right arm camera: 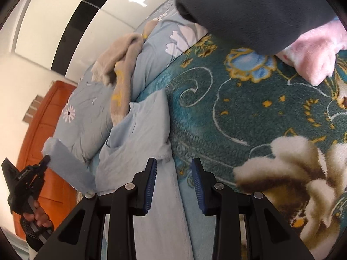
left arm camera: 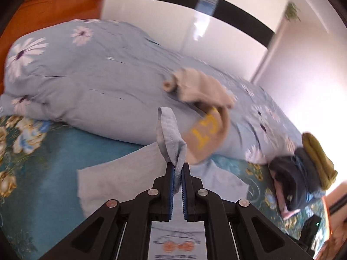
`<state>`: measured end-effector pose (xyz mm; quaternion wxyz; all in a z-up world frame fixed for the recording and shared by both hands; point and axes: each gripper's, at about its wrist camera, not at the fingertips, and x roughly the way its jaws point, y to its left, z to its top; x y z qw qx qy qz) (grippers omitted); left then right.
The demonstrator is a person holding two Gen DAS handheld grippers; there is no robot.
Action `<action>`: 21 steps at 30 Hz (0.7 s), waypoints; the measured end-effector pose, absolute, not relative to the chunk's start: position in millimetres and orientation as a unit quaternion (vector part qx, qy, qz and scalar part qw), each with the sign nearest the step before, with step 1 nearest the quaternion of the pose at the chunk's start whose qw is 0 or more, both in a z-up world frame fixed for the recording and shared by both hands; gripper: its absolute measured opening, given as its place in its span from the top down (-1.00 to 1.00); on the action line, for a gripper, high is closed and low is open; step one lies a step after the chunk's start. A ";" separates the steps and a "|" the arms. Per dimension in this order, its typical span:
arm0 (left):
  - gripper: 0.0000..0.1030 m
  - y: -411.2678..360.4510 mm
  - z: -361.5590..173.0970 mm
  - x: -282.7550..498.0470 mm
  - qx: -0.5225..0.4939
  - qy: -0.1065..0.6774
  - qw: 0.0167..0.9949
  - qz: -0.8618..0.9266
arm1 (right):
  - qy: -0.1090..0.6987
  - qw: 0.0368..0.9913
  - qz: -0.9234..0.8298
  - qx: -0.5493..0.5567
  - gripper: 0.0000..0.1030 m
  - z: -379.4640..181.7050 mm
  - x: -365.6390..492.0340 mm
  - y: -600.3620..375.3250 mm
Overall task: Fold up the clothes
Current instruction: 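Fold the held side over the shirt body and open the left gripper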
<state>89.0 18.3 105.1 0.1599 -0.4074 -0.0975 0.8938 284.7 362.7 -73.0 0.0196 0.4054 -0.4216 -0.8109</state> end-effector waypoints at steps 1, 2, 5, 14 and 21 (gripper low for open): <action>0.87 37.7 99.6 87.1 -0.417 -0.090 0.172 0.888 | -0.429 0.019 -0.808 0.404 0.34 -74.2 284.4 365.5; 0.87 55.9 93.8 86.5 -0.427 -0.081 0.181 0.883 | -0.435 0.017 -0.805 0.403 0.34 -75.4 284.4 368.0; 0.87 107.8 68.6 86.3 -0.458 -0.034 0.195 0.866 | -0.449 0.021 -0.798 0.401 0.34 -78.5 283.3 372.8; 0.84 192.0 -0.5 102.5 -0.528 0.055 0.217 0.819 | -0.474 0.024 -0.782 0.403 0.34 -86.4 282.2 379.6; -0.02 176.2 -4.5 108.4 -0.560 0.023 0.230 0.796 | -0.472 0.022 -0.780 0.411 0.33 -88.9 280.3 380.8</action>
